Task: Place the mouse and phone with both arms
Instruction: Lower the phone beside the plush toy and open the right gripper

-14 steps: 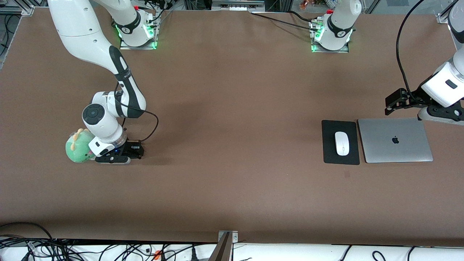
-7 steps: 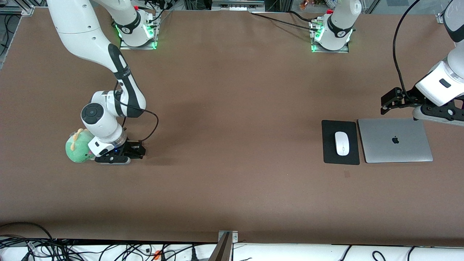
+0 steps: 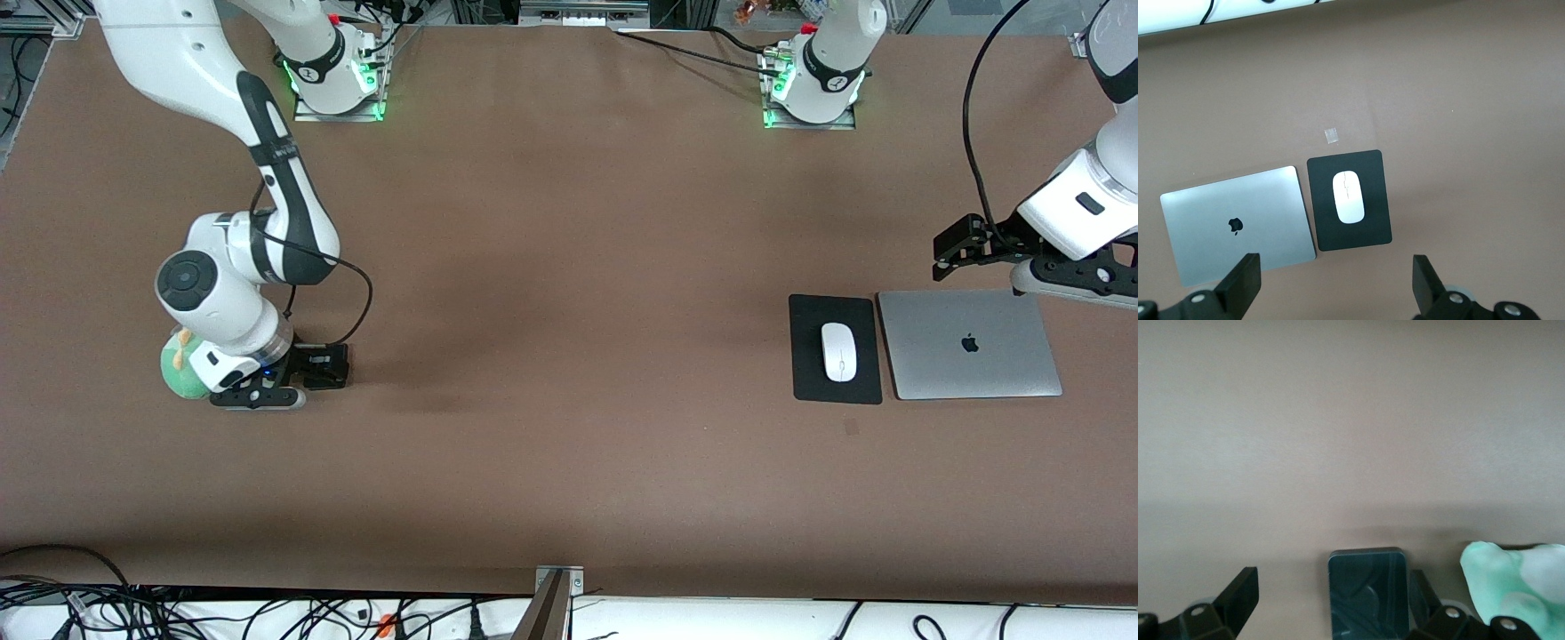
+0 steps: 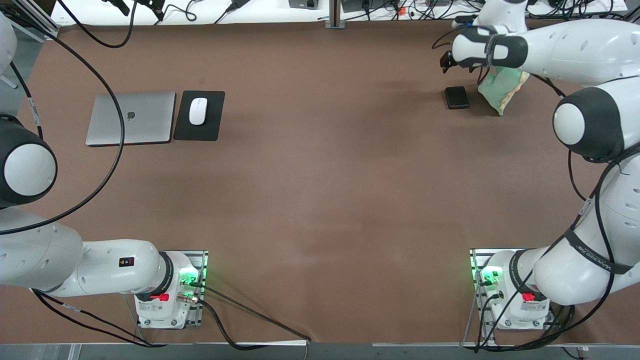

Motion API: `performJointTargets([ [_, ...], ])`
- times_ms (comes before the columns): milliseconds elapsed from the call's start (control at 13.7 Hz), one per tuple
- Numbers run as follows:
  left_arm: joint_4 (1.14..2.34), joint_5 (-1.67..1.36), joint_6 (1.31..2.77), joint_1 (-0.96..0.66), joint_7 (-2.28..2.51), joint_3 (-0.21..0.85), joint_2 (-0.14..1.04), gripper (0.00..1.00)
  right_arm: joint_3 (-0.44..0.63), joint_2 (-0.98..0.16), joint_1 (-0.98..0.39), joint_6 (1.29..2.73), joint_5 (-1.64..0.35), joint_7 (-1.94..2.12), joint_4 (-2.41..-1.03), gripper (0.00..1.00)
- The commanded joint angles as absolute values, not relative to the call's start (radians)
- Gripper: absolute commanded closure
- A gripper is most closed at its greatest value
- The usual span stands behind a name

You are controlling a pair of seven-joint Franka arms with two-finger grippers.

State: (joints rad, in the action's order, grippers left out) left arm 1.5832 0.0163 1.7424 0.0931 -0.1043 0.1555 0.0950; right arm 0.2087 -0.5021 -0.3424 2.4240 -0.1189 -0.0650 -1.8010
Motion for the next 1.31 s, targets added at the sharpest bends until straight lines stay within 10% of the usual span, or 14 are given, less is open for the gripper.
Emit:
performJointTargets([
  [0, 1.566, 0.008, 1.723, 0.097, -0.120, 0.158, 0.092, 0.00, 0.201, -0.410, -0.334, 2.286, -0.141, -0.031, -1.776, 0.00],
  [1238, 1.566, 0.011, 1.723, 0.095, -0.120, 0.163, 0.091, 0.00, 0.134, -0.019, -0.241, 1.799, -0.011, -0.023, -1.767, 0.00],
])
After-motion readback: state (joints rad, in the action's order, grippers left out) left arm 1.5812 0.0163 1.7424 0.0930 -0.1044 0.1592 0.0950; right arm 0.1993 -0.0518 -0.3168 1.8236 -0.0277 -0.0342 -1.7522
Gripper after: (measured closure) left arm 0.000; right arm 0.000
